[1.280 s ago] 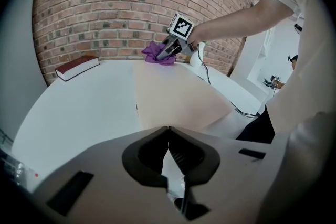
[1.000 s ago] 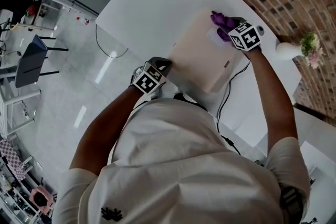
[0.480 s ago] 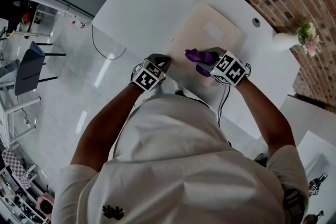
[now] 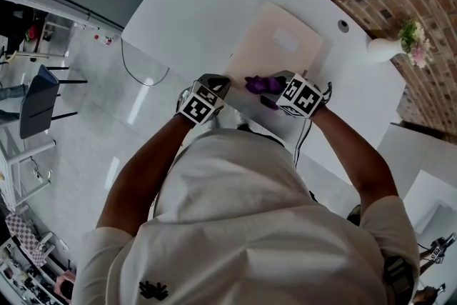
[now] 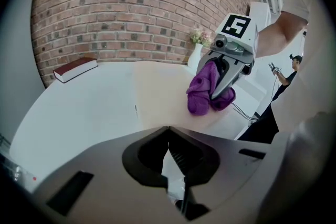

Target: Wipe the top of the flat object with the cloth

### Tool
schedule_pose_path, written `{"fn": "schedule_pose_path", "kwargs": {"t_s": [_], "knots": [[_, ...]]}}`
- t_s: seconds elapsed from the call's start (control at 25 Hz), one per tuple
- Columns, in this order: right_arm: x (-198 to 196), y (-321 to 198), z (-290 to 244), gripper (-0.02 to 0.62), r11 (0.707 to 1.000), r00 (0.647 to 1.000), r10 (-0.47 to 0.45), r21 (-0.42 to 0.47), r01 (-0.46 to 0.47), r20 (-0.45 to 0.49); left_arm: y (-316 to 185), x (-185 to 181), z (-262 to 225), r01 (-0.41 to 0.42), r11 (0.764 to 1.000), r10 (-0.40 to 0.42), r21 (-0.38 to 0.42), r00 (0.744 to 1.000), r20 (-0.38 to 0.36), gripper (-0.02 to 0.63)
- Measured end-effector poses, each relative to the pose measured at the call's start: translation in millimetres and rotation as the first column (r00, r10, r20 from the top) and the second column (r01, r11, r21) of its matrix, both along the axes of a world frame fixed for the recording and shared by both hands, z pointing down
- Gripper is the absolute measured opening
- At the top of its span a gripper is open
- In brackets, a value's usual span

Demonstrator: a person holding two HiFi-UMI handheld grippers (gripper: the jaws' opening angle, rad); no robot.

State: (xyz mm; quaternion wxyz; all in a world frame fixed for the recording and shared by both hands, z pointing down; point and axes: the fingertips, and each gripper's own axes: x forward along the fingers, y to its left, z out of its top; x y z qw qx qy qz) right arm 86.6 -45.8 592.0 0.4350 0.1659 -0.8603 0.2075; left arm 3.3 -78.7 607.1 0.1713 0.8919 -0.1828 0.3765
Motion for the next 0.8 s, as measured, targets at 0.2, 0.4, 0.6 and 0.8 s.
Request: {"fn": "schedule_pose_path", "kwargs": {"t_s": [0.2,0.4,0.6,0.8], "knots": [[23.5,-26.0,3.5,0.126,0.999,0.999,0.033,0.031,-0.032,-0.032,0.2,1.4,4.3,-0.003,1.0,0.003,0.0,1.0,0.001,0.025],[47.0,-57.1,3.8,0.126,0.996,0.996,0.075,0.06,-0.071,-0.057,0.7,1.0,3.3,-0.008,1.0,0.008,-0.002,1.0,0.011,0.025],[73.2,-92.4,3.1,0.126,0.99,0.99,0.113,0.095,-0.105,-0.081,-2.5,2.5,0.5,-0.015,1.0,0.015,-0.002,1.0,0.016,0.025],[97.9,-121.6,4.1,0.126,0.983,0.983,0.155,0.115,-0.144,-0.096,-2.2,2.7,5.6,-0.008,1.0,0.008,-0.01,1.0,0.017,0.025]]}}
